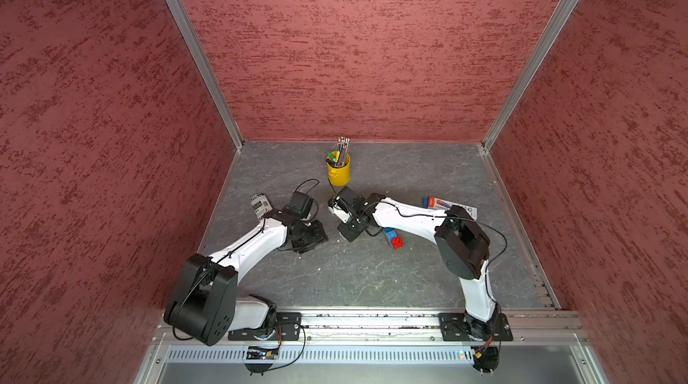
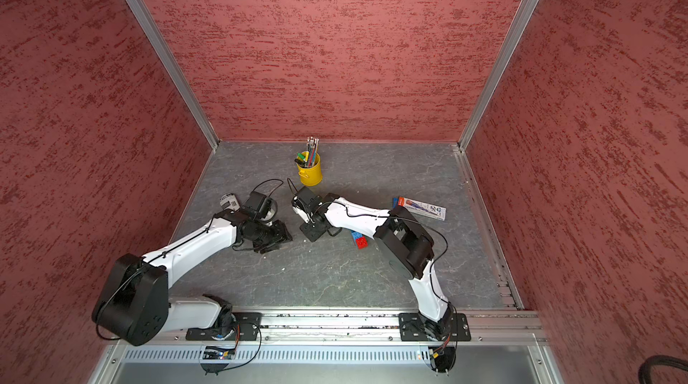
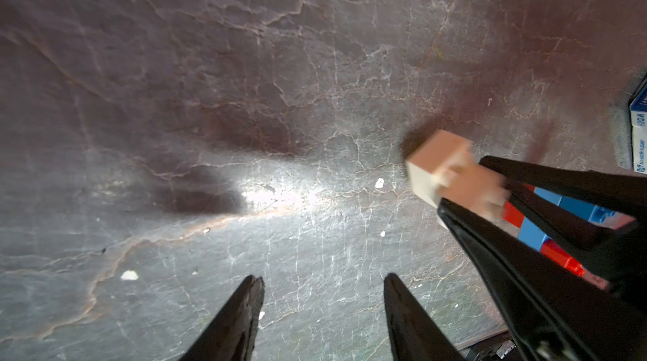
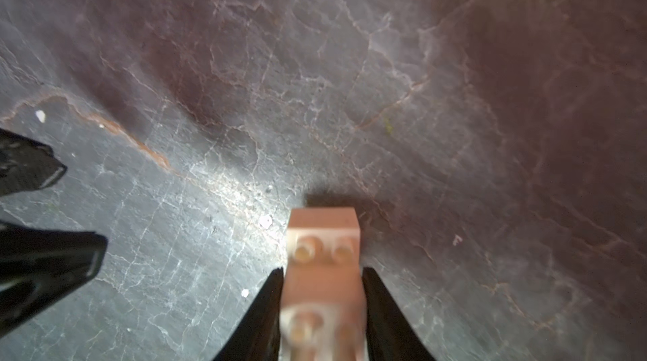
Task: Assemble the letter y with lego
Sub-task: Assemble the lego brick with the lego brick.
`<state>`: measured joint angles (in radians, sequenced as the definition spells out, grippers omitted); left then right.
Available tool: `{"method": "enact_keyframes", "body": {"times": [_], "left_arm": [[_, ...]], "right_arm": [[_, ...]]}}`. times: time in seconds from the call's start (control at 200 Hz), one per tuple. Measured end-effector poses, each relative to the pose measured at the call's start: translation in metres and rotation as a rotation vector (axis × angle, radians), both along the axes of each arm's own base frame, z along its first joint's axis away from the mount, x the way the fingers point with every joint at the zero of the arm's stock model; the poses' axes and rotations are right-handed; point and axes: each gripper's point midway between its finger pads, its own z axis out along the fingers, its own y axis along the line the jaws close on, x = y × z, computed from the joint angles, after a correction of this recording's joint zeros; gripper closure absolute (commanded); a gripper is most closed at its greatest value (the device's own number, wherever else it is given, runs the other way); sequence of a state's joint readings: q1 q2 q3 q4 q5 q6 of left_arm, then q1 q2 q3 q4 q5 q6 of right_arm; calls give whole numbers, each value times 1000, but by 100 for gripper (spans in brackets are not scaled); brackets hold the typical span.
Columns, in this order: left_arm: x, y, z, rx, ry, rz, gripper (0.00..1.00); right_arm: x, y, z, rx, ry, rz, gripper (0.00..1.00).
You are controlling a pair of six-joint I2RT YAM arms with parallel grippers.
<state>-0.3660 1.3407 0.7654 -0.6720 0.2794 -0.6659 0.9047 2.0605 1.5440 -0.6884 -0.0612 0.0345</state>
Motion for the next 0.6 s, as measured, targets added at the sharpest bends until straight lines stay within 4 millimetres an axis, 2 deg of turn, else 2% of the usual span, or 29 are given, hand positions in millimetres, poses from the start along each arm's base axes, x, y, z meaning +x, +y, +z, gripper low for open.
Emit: {"method": "enact_keyframes", "body": {"times": [0.135,0.281,0.451,0.601], "left_arm": [[1,1,-1,1,2,5,41],[1,1,-5,4,14,6,41],[1,1,-10,8,31,5,41],[5,-1,-9,3,27,4,41]], "right_arm": [[-8,0,-9,-39,0,40,54],[-9,-1,-11,-56,-11,59,40],[-7,-3,-11,-70,-27,58,39],[-5,-5,-11,-82,-39,54,42]]}}
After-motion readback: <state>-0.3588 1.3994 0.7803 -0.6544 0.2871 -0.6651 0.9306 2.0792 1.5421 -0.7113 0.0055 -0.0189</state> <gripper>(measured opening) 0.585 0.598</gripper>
